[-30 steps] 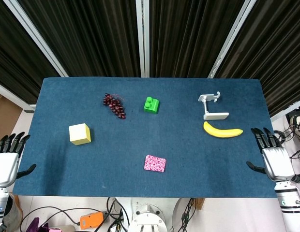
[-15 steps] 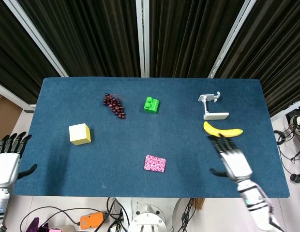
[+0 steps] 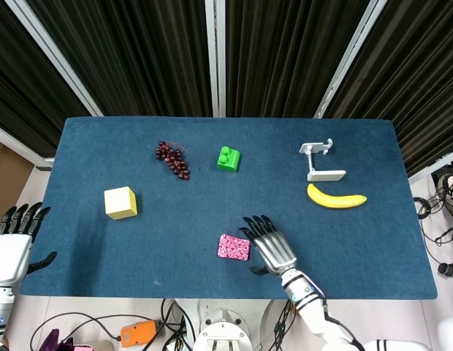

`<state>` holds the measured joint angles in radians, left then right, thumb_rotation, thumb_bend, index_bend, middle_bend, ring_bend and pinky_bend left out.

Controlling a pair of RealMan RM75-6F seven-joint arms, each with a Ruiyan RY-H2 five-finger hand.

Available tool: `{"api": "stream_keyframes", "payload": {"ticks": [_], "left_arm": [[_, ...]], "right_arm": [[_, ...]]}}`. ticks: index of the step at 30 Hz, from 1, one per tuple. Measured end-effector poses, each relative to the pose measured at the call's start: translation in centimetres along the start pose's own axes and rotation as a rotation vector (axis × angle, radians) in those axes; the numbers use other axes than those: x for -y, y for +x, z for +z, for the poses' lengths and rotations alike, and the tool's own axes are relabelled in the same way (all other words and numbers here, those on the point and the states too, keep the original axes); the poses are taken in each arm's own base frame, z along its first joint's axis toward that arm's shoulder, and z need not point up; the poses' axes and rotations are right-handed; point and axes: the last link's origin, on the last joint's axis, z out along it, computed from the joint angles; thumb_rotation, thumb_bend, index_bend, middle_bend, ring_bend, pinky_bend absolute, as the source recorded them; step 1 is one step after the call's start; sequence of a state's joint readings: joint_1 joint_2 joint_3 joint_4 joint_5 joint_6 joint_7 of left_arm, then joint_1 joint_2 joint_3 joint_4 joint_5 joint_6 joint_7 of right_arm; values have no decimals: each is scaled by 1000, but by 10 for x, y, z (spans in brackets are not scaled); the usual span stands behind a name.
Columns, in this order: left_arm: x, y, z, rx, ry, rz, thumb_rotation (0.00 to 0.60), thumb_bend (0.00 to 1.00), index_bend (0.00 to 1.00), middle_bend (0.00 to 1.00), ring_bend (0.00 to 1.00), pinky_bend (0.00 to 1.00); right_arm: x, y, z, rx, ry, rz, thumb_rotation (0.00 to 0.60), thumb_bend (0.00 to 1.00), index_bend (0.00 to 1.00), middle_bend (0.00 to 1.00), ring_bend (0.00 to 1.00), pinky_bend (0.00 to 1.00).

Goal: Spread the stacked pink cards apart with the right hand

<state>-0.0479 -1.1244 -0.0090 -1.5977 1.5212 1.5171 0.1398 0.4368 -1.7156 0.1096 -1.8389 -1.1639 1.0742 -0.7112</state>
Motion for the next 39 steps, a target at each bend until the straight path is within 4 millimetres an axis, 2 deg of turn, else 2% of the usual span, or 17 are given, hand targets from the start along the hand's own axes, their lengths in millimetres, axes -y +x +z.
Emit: {"api": "stream_keyframes", "payload": {"ticks": [5, 12, 19, 27, 39], "left_arm": [[2, -1, 0, 2, -4, 2, 600, 101, 111, 62, 0, 0], [3, -3, 1, 5, -12, 1, 600, 101, 111, 62, 0, 0], [3, -4, 1, 11, -17, -4, 600, 102, 111, 62, 0, 0], [3, -5, 2, 9, -23, -2, 600, 102, 111, 62, 0, 0], [7, -6, -1, 3, -13, -5, 600, 102, 111, 62, 0, 0]], "right_arm": [[12, -12, 14, 5, -30, -8, 600, 299, 270, 99, 0, 57], [19, -20, 25, 25, -62, 2, 600, 333, 306, 100, 0, 35], [20, -23, 29, 41, -87, 15, 600, 381, 314, 100, 0, 32], [22, -24, 33, 51, -100, 17, 600, 381, 351, 101, 0, 32], [22, -27, 37, 56, -112, 12, 600, 382, 354, 100, 0, 28]]}}
